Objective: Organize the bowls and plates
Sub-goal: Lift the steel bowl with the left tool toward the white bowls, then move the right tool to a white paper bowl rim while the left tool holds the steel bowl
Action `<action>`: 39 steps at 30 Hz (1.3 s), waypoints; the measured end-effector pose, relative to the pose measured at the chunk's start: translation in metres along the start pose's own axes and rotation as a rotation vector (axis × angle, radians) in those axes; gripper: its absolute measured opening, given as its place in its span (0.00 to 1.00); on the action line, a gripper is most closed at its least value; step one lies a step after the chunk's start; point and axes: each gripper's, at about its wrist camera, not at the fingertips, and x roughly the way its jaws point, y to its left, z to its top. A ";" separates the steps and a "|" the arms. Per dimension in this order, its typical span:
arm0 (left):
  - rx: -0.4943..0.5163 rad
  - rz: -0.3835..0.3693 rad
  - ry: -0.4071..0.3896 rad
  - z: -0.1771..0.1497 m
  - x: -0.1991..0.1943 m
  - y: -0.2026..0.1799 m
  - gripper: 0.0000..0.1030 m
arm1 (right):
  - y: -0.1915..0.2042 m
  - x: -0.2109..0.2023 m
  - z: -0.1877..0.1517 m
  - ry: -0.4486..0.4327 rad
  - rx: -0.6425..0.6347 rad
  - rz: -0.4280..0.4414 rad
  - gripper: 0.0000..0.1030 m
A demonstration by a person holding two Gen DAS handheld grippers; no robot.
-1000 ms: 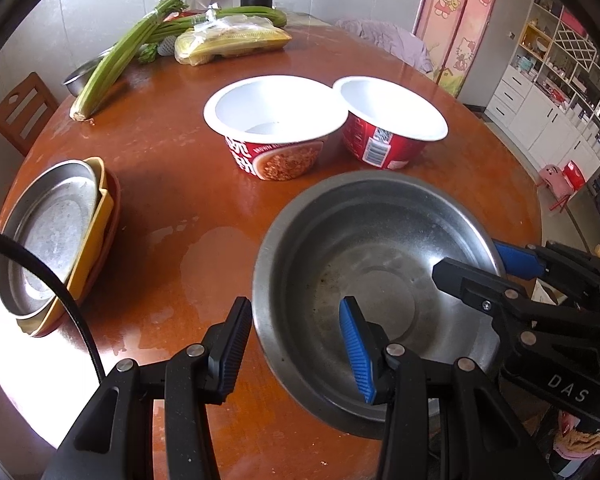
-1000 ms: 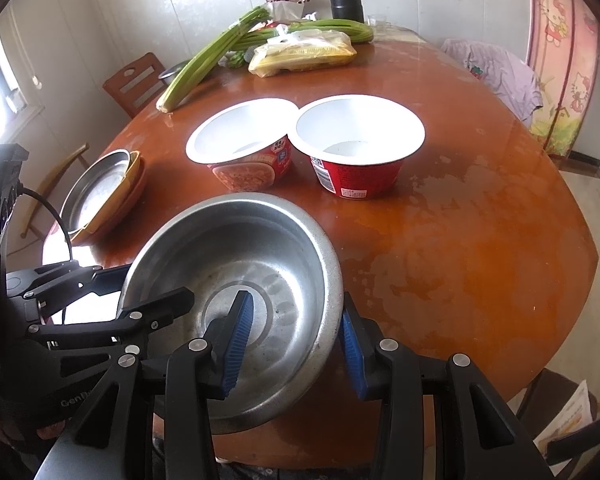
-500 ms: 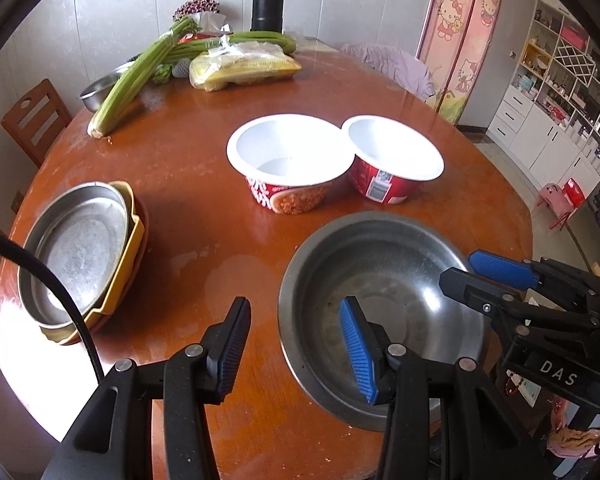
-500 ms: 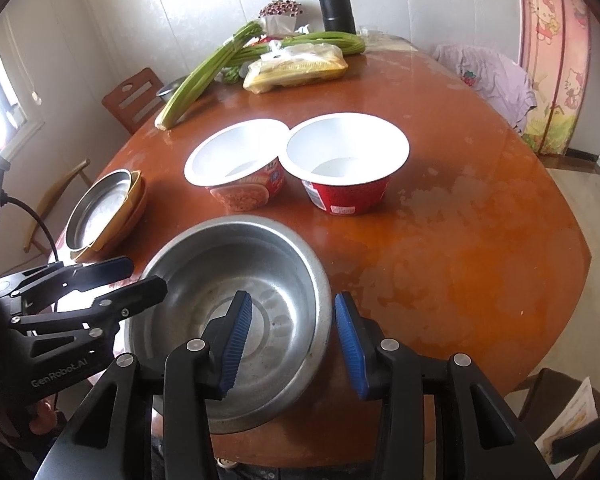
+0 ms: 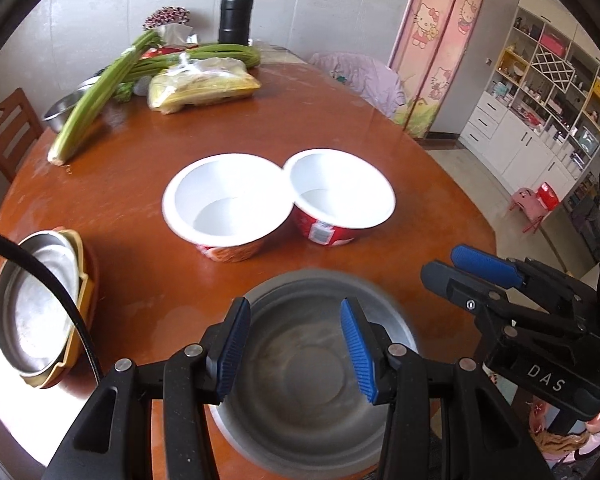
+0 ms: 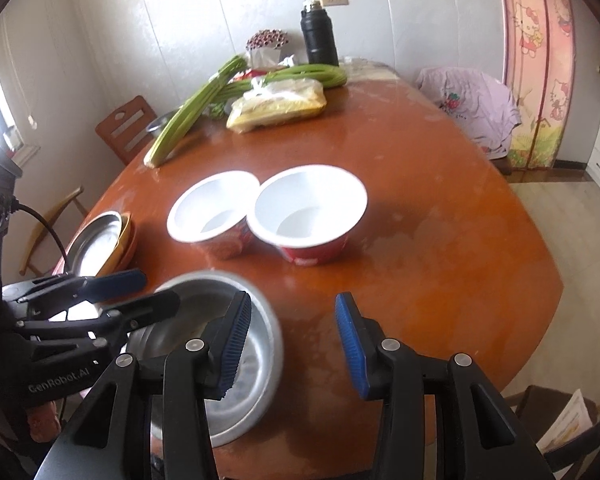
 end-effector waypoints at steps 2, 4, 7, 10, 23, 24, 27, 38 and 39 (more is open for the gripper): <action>-0.005 -0.014 0.008 0.006 0.004 -0.004 0.46 | -0.006 -0.002 0.006 -0.014 0.002 -0.006 0.44; -0.015 -0.029 0.017 0.013 0.009 -0.007 0.45 | -0.011 -0.004 0.011 -0.022 0.002 -0.007 0.44; -0.038 -0.053 0.030 0.023 0.016 -0.008 0.46 | -0.019 -0.003 0.018 -0.028 0.004 -0.008 0.45; -0.072 -0.061 0.047 0.033 0.023 -0.008 0.45 | -0.028 -0.001 0.025 -0.025 0.008 -0.002 0.47; -0.183 -0.081 0.098 0.064 0.052 -0.007 0.46 | -0.059 0.027 0.056 0.033 -0.013 0.008 0.48; -0.194 -0.087 0.102 0.066 0.054 -0.007 0.46 | -0.061 0.029 0.058 0.035 -0.015 0.012 0.48; -0.220 -0.102 0.113 0.071 0.058 -0.006 0.46 | -0.063 0.035 0.063 0.041 -0.025 0.017 0.48; -0.284 -0.134 0.178 0.079 0.079 -0.005 0.45 | -0.065 0.063 0.071 0.089 -0.076 -0.002 0.48; -0.289 -0.138 0.181 0.079 0.080 -0.004 0.45 | -0.065 0.065 0.071 0.093 -0.083 -0.016 0.48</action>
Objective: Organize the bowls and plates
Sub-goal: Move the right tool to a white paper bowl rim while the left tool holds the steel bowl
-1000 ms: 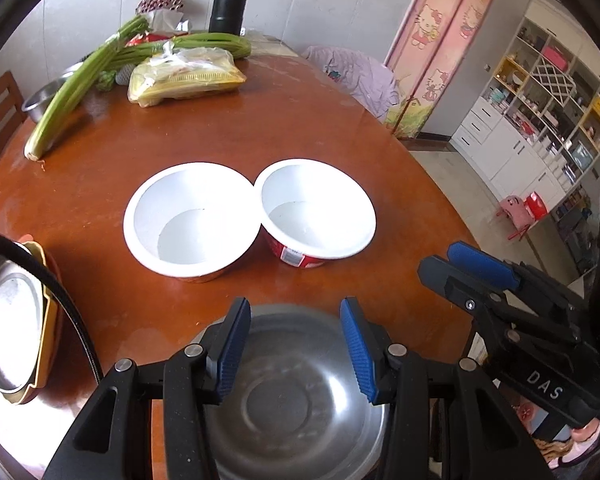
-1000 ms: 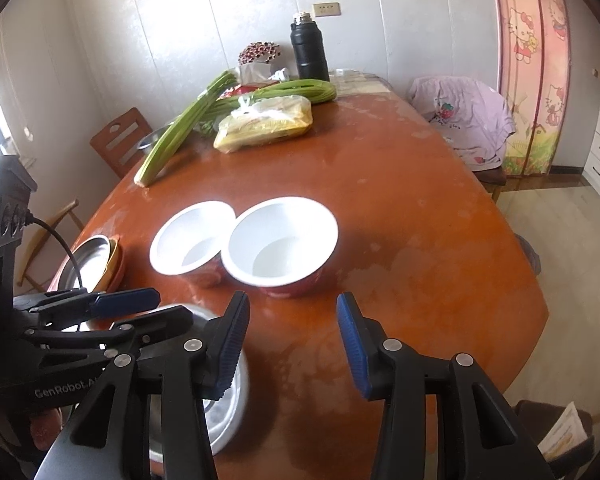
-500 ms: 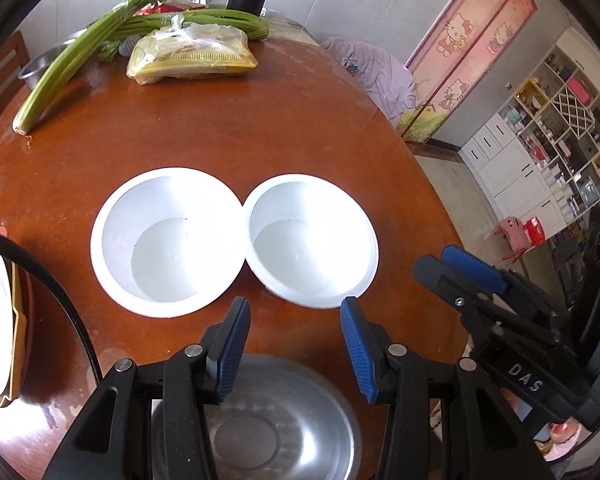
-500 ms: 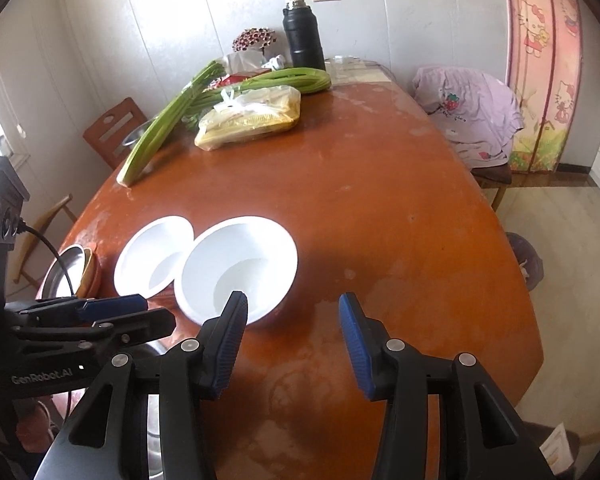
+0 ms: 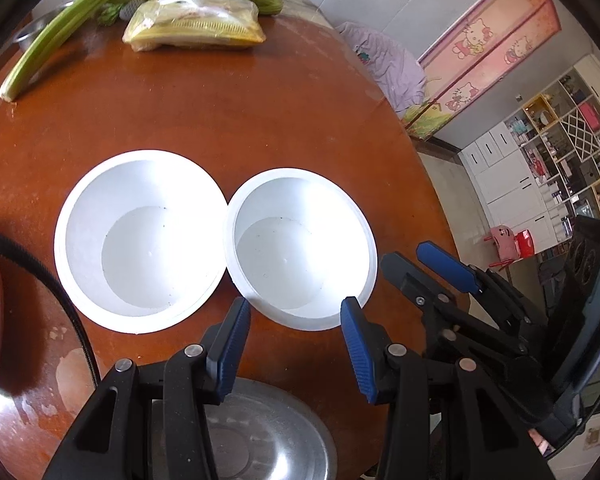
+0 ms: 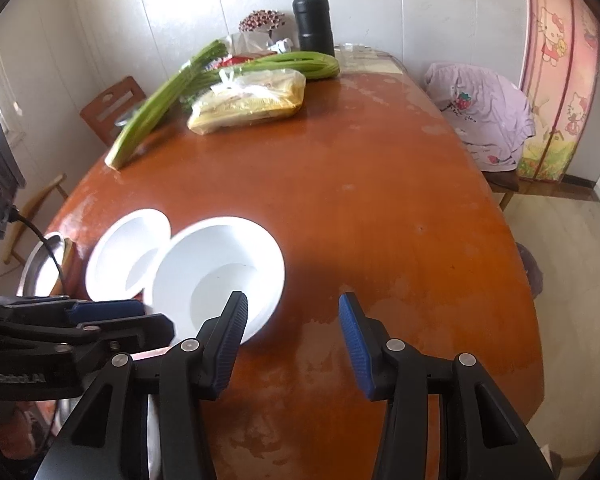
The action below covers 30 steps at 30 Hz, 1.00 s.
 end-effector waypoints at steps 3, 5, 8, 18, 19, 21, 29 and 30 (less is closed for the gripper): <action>-0.017 -0.007 0.001 0.002 0.002 0.000 0.45 | -0.001 0.009 0.003 0.015 -0.003 -0.002 0.48; -0.029 -0.013 0.004 0.004 0.003 0.001 0.45 | -0.001 0.014 0.005 0.025 -0.006 0.003 0.48; -0.048 -0.017 0.002 0.006 0.006 0.004 0.45 | -0.001 0.023 0.009 0.040 -0.010 0.025 0.48; -0.060 0.042 0.005 0.013 0.016 0.003 0.45 | 0.011 0.042 0.013 0.064 -0.056 0.048 0.44; -0.065 0.040 0.011 0.013 0.018 0.003 0.44 | 0.012 0.042 0.012 0.060 -0.063 0.048 0.44; -0.073 0.032 0.014 0.015 0.021 0.004 0.44 | 0.014 0.041 0.011 0.058 -0.072 0.052 0.41; -0.061 0.058 0.009 0.020 0.031 0.001 0.40 | 0.018 0.040 0.006 0.071 -0.077 0.099 0.39; -0.055 0.068 0.004 0.021 0.031 0.002 0.37 | 0.019 0.040 0.006 0.068 -0.079 0.094 0.39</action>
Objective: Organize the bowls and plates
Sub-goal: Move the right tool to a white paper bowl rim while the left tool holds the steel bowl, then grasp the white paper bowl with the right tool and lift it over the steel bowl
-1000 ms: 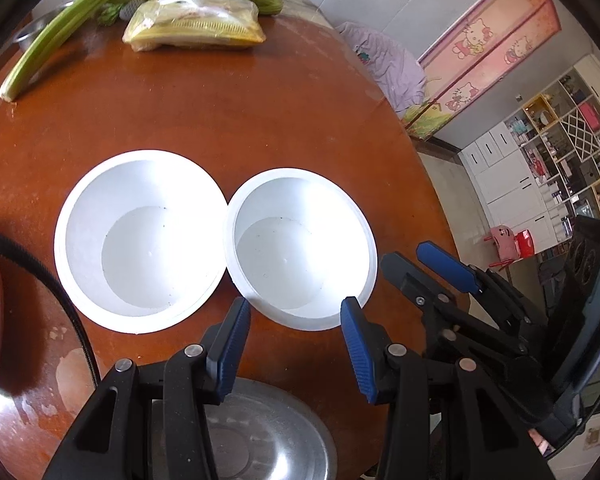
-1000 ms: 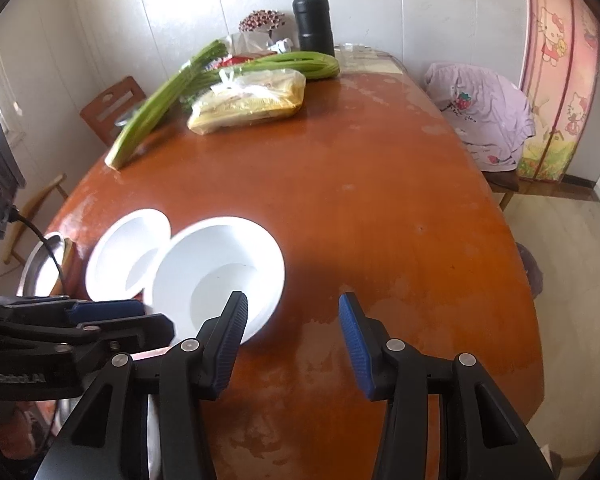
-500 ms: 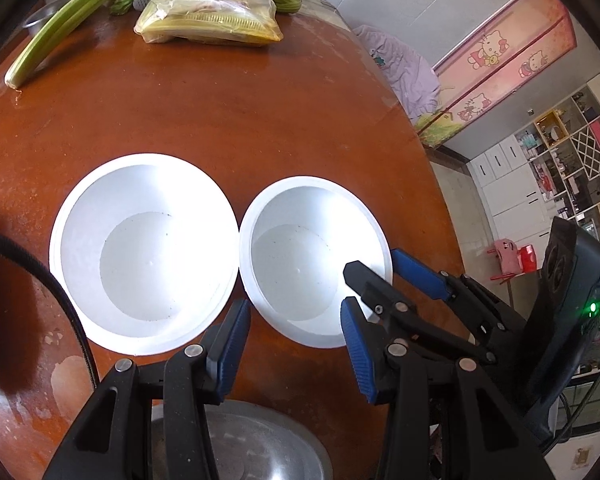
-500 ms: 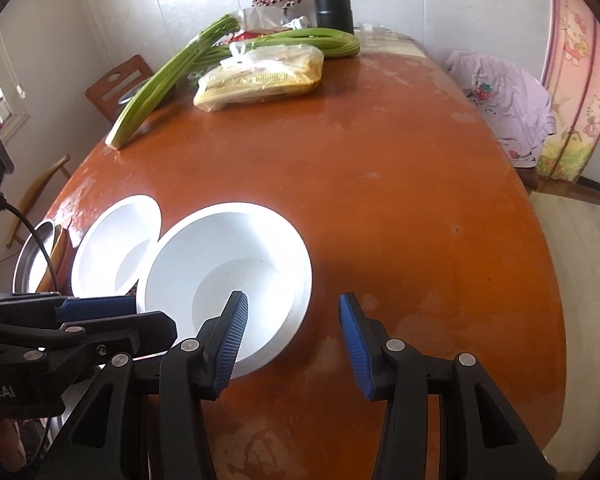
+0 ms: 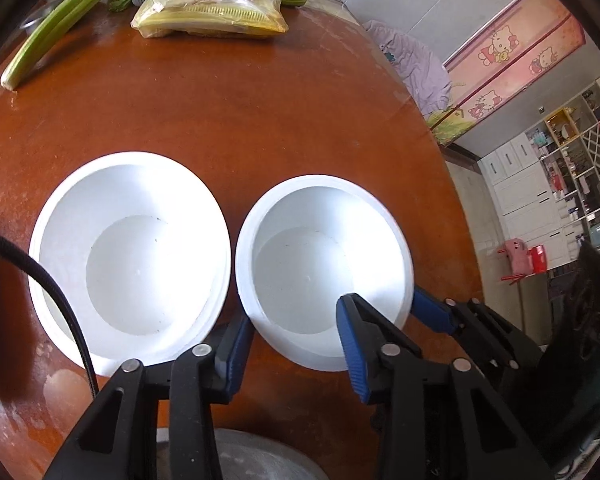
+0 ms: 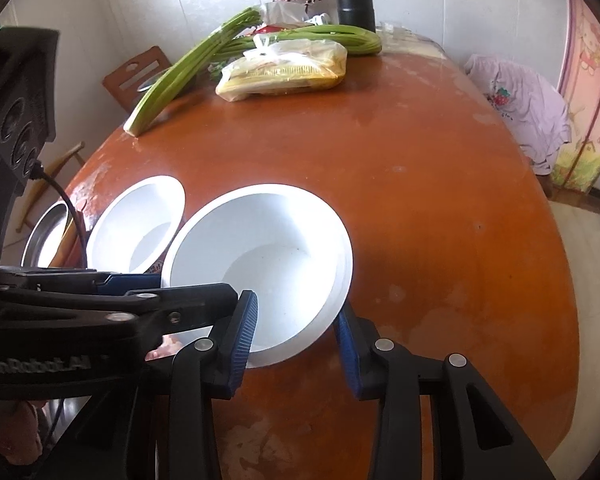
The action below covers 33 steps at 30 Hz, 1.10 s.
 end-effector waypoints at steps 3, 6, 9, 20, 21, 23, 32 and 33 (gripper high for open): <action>-0.004 0.003 -0.002 0.001 0.002 0.003 0.27 | -0.001 0.000 0.000 -0.004 0.007 -0.004 0.40; 0.008 0.002 -0.009 0.001 0.001 0.003 0.26 | -0.002 -0.001 -0.001 -0.007 0.009 -0.014 0.40; 0.027 0.003 -0.020 -0.001 -0.003 0.000 0.26 | 0.000 -0.001 -0.003 -0.002 0.009 -0.021 0.40; 0.069 -0.017 -0.046 -0.007 -0.022 -0.005 0.26 | 0.006 -0.025 -0.003 -0.043 0.020 -0.029 0.40; 0.072 -0.017 -0.050 -0.008 -0.024 -0.005 0.26 | 0.008 -0.026 -0.003 -0.045 0.020 -0.030 0.40; 0.078 -0.020 -0.062 -0.011 -0.031 -0.005 0.26 | 0.011 -0.031 -0.003 -0.054 0.018 -0.032 0.40; 0.089 -0.024 -0.109 -0.026 -0.058 0.001 0.26 | 0.031 -0.052 -0.008 -0.088 -0.005 -0.037 0.40; 0.091 -0.024 -0.113 -0.028 -0.060 0.002 0.26 | 0.034 -0.054 -0.009 -0.091 -0.007 -0.038 0.40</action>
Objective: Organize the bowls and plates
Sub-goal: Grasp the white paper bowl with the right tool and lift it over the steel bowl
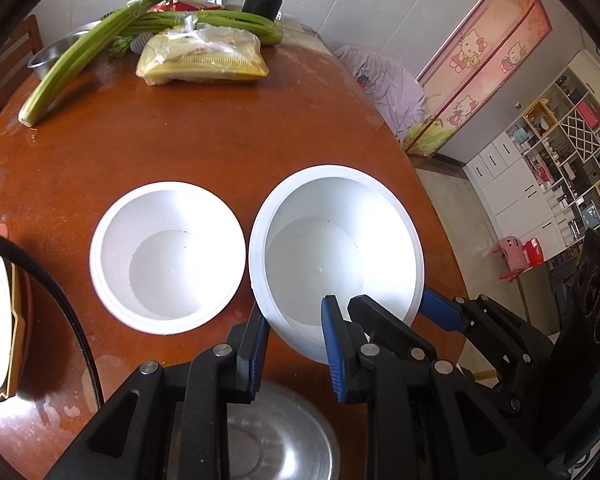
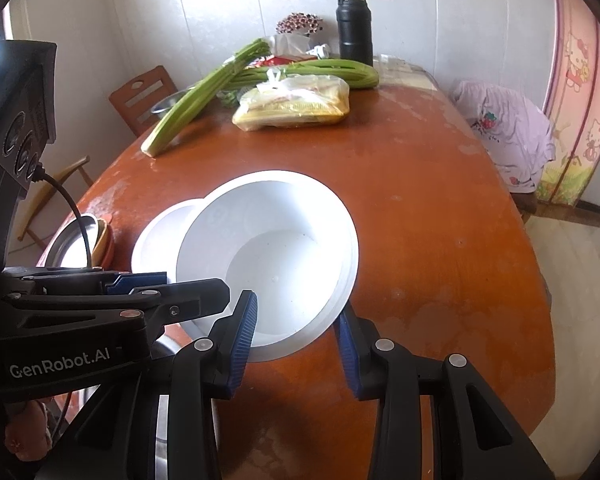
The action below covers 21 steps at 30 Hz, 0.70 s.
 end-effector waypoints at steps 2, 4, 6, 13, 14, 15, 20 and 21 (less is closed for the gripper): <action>0.003 0.002 -0.014 -0.002 -0.007 0.001 0.26 | 0.005 -0.004 0.000 -0.006 -0.005 0.001 0.40; 0.006 0.005 -0.025 -0.005 -0.013 0.002 0.26 | 0.010 -0.008 -0.001 -0.013 -0.010 0.004 0.40; 0.011 0.009 -0.039 -0.008 -0.020 0.003 0.26 | 0.015 -0.011 -0.002 -0.019 -0.016 0.007 0.40; 0.016 0.014 -0.068 -0.020 -0.039 0.010 0.26 | 0.034 -0.022 -0.005 -0.040 -0.037 0.007 0.40; 0.017 0.015 -0.071 -0.022 -0.042 0.011 0.26 | 0.036 -0.023 -0.006 -0.042 -0.039 0.008 0.40; 0.018 0.015 -0.074 -0.024 -0.045 0.012 0.26 | 0.039 -0.024 -0.007 -0.043 -0.041 0.009 0.40; 0.022 0.019 -0.091 -0.034 -0.057 0.019 0.26 | 0.053 -0.031 -0.012 -0.053 -0.052 0.010 0.40; 0.023 0.020 -0.093 -0.036 -0.059 0.019 0.26 | 0.057 -0.032 -0.014 -0.054 -0.057 0.010 0.40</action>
